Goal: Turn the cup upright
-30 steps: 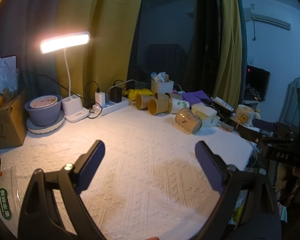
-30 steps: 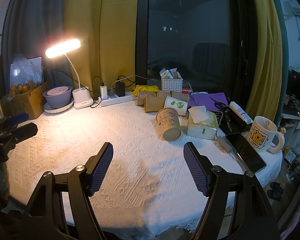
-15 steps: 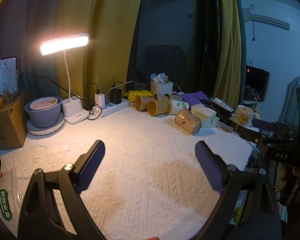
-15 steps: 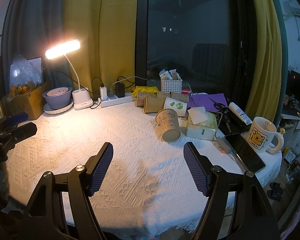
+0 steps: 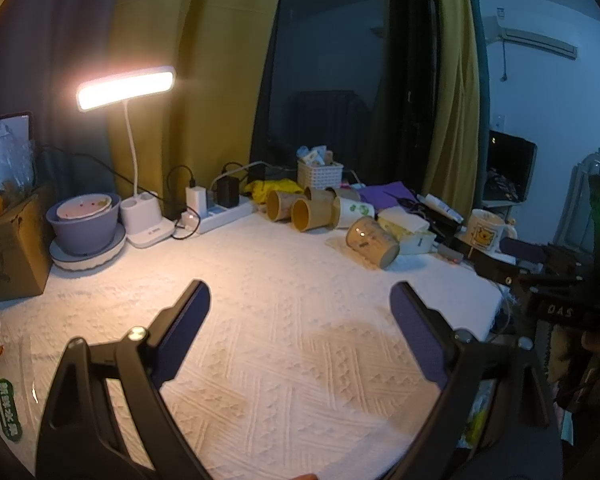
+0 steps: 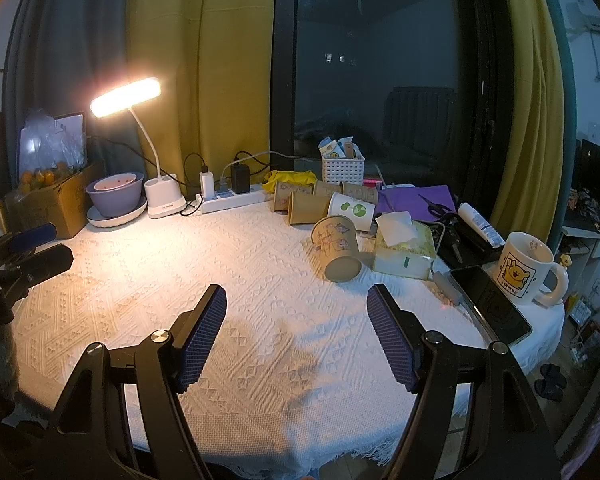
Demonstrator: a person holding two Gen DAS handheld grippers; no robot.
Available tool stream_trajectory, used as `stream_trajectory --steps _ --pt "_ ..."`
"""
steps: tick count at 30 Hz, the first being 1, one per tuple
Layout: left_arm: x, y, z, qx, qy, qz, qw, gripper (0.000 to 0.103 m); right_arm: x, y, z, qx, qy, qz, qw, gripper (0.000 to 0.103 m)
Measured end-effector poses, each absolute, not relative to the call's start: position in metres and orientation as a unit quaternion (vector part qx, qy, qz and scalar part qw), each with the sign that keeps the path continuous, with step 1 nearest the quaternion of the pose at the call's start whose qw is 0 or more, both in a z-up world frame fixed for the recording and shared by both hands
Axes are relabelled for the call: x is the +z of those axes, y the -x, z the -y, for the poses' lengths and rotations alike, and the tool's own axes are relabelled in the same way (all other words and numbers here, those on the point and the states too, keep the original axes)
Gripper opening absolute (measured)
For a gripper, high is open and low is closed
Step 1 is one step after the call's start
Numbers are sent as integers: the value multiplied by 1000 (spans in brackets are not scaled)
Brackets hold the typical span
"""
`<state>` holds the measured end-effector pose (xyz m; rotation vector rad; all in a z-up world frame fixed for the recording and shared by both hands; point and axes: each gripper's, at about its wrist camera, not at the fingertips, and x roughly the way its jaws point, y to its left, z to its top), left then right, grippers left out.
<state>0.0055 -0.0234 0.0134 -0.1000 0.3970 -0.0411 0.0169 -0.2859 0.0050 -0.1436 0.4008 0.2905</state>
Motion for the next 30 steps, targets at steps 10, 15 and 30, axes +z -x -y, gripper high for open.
stream_trajectory --steps 10,15,30 --pt "13 -7 27 -20 49 -199 979 93 5 -17 286 144 71 -200 967 76" --pt "11 -16 31 -19 48 -207 977 93 5 -22 286 146 69 -203 966 76" --pt "7 -96 55 -35 50 -275 960 93 -7 -79 317 137 48 -228 963 76"
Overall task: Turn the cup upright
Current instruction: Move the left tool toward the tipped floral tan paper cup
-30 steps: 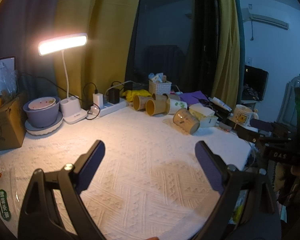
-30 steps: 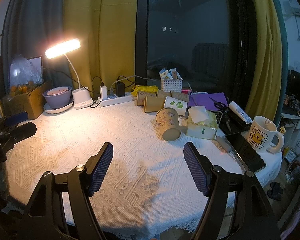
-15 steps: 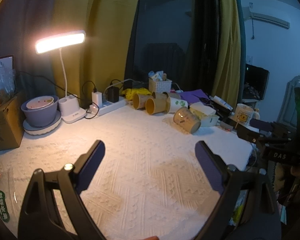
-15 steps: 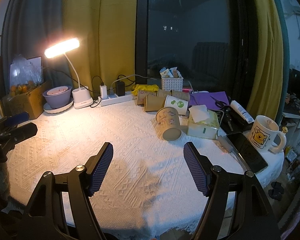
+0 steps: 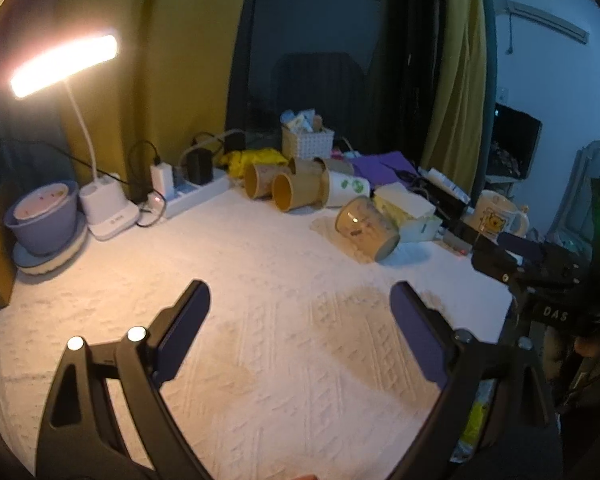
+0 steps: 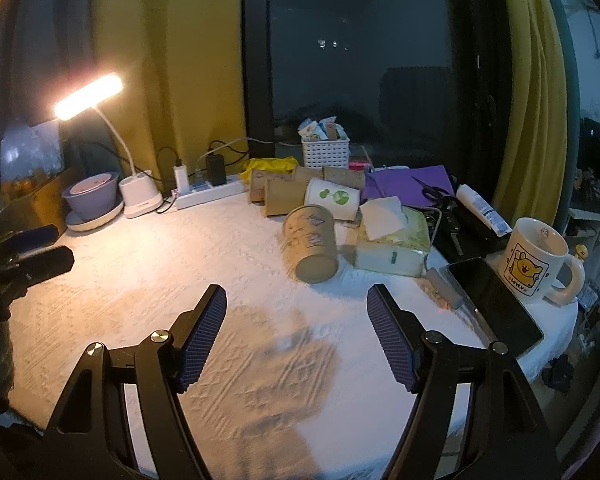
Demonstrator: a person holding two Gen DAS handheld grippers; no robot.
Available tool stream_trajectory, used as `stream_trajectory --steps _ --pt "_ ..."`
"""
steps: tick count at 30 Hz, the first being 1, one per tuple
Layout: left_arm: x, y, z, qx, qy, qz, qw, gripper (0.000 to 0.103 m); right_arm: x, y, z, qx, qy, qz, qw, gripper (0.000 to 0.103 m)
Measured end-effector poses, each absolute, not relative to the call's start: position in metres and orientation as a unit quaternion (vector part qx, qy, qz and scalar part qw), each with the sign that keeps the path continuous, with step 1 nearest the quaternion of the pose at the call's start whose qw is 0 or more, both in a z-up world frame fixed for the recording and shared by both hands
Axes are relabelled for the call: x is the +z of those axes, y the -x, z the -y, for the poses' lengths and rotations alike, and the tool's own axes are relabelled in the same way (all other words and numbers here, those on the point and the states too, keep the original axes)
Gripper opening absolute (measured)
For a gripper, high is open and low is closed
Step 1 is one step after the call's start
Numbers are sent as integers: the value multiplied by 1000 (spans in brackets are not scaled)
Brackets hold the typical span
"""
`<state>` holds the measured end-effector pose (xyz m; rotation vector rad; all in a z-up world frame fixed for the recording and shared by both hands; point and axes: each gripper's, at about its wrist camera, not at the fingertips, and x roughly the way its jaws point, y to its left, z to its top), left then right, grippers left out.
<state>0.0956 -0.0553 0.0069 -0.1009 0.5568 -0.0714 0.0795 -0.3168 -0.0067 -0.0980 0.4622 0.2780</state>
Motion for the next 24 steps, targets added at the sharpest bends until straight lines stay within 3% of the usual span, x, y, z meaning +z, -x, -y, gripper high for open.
stream_trajectory --steps 24 --pt "-30 -272 112 -97 85 -386 913 92 -11 -202 367 107 38 -265 957 76"
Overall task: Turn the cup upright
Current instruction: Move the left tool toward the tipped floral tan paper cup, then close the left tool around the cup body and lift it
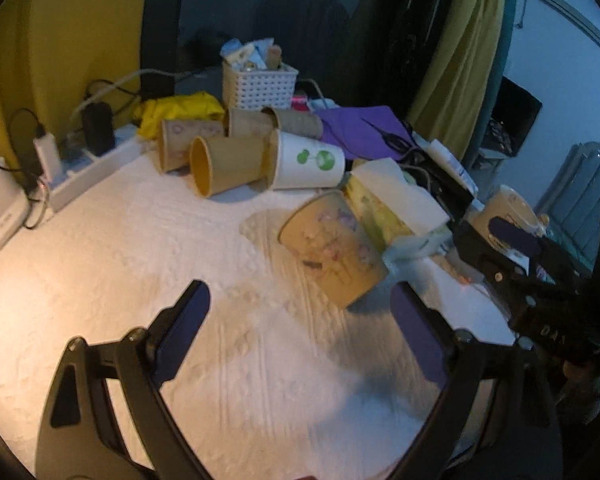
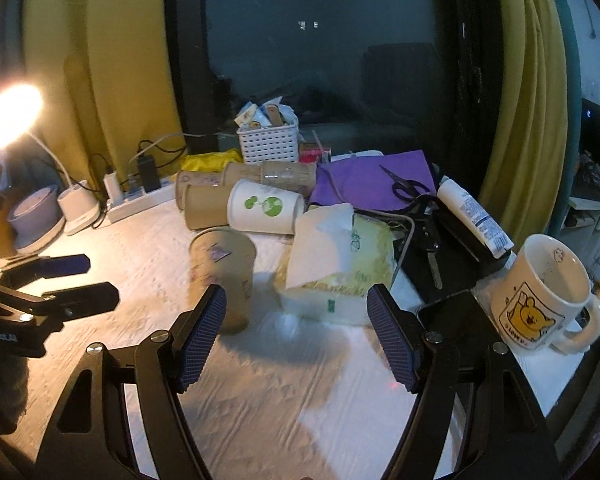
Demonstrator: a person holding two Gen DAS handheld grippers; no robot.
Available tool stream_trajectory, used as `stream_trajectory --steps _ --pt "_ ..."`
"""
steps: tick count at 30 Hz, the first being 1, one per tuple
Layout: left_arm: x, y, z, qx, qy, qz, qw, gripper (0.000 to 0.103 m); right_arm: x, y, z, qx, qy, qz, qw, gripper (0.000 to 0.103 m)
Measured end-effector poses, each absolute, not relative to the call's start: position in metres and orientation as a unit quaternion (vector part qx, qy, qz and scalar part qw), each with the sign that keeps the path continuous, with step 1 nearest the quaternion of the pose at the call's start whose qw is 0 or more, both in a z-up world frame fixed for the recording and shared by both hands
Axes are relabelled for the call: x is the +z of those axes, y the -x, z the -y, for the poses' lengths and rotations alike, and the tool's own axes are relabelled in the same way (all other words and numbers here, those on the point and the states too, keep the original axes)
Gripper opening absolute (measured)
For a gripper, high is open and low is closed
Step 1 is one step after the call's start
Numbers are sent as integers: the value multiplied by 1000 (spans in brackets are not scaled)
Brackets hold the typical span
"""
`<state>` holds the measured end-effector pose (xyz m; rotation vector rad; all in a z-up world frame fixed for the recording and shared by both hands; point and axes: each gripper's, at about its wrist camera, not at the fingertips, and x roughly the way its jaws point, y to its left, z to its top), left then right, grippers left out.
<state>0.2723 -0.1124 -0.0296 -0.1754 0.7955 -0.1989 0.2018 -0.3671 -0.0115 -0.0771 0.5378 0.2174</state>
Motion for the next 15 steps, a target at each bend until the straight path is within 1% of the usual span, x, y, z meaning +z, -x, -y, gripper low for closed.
stream_trajectory --steps 8,15 --pt "-57 -316 134 -112 97 -415 898 92 -19 -233 374 102 33 -270 957 76" --pt "-71 -337 148 -118 104 -432 888 92 -24 -245 385 95 26 -272 957 76"
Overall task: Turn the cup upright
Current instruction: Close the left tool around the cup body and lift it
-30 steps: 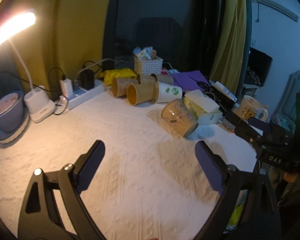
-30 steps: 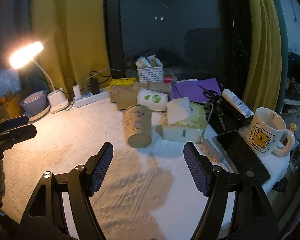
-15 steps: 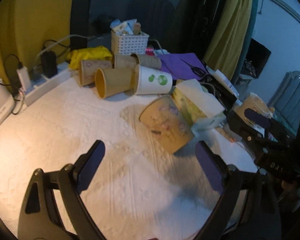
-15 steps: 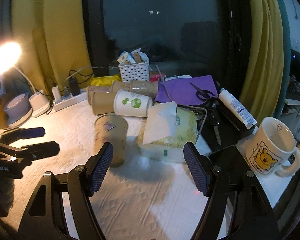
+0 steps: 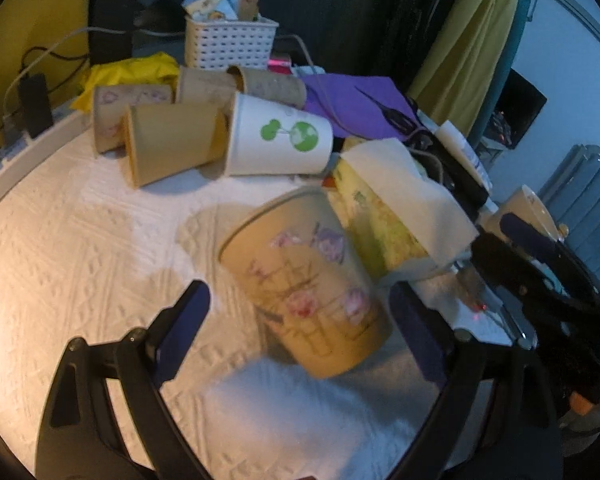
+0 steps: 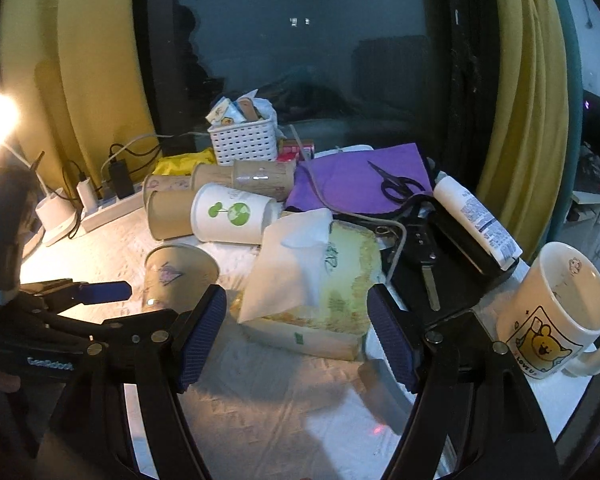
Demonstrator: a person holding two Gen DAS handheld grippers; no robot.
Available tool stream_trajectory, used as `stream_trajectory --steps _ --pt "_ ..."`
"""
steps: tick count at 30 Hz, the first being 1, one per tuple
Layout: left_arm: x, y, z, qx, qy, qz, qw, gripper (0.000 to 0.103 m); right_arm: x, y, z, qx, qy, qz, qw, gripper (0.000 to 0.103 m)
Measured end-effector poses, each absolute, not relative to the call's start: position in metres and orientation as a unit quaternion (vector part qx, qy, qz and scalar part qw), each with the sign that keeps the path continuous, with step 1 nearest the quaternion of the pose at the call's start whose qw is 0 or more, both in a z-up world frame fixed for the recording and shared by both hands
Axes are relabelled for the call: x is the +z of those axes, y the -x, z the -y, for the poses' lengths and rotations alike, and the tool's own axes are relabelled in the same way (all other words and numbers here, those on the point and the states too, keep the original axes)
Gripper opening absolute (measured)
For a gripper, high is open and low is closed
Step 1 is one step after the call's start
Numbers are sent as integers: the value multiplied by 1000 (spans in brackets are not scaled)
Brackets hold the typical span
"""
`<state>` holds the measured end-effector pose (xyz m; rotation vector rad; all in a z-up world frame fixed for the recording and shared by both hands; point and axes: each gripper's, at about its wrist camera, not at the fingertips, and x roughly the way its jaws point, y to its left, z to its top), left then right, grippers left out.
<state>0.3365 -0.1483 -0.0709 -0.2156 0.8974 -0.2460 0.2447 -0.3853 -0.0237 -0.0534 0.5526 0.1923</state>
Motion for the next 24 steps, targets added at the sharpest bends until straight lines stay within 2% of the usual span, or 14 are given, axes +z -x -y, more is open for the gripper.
stream_trajectory --steps 5,8,9,11,24 --pt "-81 -348 155 -133 117 -450 876 92 -27 -246 396 88 23 -279 956 76" --pt "-90 -351 155 -145 127 -467 863 76 -28 -243 398 85 24 -282 955 76" --pt "-91 -351 155 -144 126 -470 862 66 -27 -242 399 84 23 -281 956 76" --pt "-90 -348 156 -142 114 -466 866 58 -26 -239 400 83 21 -279 956 76" --pt "-64 -299 131 -138 95 -425 890 58 -10 -207 376 101 24 -264 959 76"
